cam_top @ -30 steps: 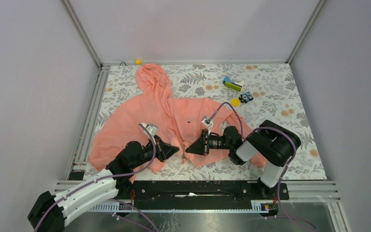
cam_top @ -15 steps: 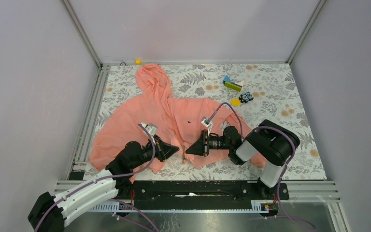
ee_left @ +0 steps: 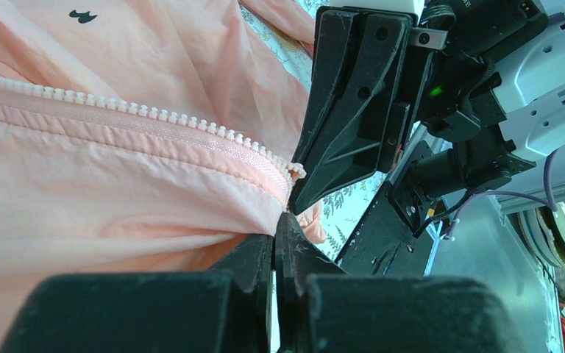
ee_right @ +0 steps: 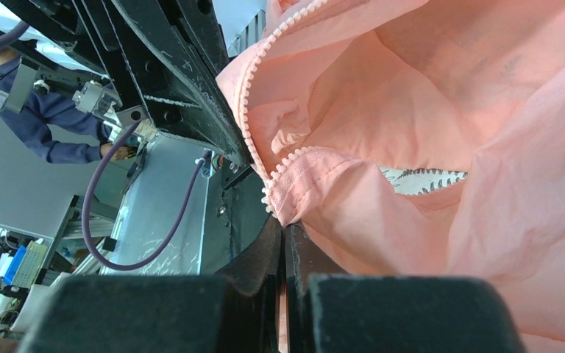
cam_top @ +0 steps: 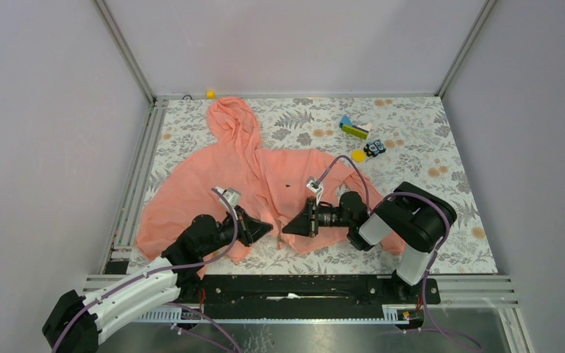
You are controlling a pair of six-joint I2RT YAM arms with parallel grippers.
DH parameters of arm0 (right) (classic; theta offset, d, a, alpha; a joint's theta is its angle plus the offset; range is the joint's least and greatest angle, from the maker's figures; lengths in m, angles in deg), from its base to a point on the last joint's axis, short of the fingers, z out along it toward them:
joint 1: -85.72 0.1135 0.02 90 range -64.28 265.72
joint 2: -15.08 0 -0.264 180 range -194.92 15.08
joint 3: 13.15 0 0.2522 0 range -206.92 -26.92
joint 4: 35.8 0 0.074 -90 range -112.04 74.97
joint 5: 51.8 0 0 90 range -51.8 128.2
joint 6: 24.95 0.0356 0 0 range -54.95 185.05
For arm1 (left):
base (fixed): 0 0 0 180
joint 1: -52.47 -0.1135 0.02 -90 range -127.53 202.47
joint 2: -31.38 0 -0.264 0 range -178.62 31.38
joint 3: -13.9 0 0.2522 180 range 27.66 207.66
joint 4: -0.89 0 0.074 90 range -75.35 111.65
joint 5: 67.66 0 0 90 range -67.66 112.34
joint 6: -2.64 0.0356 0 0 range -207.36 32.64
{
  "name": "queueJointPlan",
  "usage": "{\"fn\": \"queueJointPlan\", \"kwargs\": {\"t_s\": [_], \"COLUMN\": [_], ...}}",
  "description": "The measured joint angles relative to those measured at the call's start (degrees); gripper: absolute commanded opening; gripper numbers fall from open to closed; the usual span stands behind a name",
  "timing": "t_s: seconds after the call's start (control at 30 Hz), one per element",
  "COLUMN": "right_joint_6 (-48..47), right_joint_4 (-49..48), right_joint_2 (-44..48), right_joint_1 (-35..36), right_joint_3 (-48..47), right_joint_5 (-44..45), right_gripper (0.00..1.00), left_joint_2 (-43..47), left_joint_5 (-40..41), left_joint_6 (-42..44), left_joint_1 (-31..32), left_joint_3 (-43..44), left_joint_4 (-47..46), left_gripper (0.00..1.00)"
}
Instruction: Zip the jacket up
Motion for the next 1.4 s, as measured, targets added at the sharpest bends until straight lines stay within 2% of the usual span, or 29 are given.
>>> {"fn": "queueJointPlan", "kwargs": {"t_s": [0.97, 1.4], "right_joint_6": [0.9, 2.5], "right_joint_4": [0.0, 0.0], "right_joint_2": [0.3, 3.4], "right_joint_1": [0.5, 0.9], "right_joint_3": [-0.7, -1.8], "right_joint_5": [0.3, 0.8], "right_gripper": [0.0, 0.0], "left_joint_2": [-0.3, 4.0], "left_joint_5": [0.0, 0.0], "left_joint_6": [0.0, 0.0], "left_joint_1": [0.0, 0.0], "left_joint_3": [0.0, 0.0], "left_joint_4": [-0.1, 0.0], "left_gripper": [0.0, 0.0]}}
